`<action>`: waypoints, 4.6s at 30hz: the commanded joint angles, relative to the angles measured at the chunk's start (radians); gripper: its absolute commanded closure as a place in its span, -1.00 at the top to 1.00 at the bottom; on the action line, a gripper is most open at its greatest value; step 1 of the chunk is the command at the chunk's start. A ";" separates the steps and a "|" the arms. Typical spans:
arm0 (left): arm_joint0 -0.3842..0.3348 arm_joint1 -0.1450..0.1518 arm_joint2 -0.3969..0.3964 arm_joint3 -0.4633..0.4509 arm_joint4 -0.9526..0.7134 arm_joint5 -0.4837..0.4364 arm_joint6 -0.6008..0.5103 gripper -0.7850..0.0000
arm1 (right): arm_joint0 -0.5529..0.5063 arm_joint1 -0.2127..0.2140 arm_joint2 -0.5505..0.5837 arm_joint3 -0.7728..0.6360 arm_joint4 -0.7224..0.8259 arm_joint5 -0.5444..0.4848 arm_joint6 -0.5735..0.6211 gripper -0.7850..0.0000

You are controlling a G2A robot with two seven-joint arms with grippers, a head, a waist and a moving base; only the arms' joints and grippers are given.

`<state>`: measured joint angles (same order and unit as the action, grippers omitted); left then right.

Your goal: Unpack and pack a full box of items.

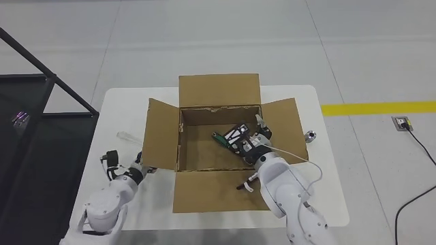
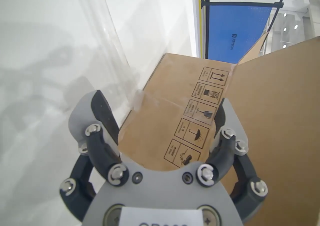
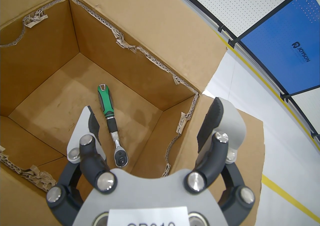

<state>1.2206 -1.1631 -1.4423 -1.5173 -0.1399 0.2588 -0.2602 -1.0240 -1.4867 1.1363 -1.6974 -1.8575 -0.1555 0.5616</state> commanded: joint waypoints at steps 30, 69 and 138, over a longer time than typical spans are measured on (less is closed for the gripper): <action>-0.229 -0.064 0.145 0.253 -0.137 0.165 0.124 0.79 | -0.008 -0.008 -0.001 -0.029 -0.011 0.014 0.049 1.00; -0.295 -0.088 0.146 0.340 -0.130 0.170 0.111 -1.00 | -0.039 -0.008 0.028 -0.041 -0.003 0.017 0.022 1.00; 0.153 -0.043 -0.097 -0.145 0.351 -0.147 0.414 1.00 | 0.095 -0.052 -0.029 0.112 0.142 0.096 0.079 1.00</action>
<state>1.3665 -1.2046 -1.5304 -1.6495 0.2397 0.1317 0.1551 -0.9296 -1.5385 1.1069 -1.5870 -1.7148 -0.0580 0.6404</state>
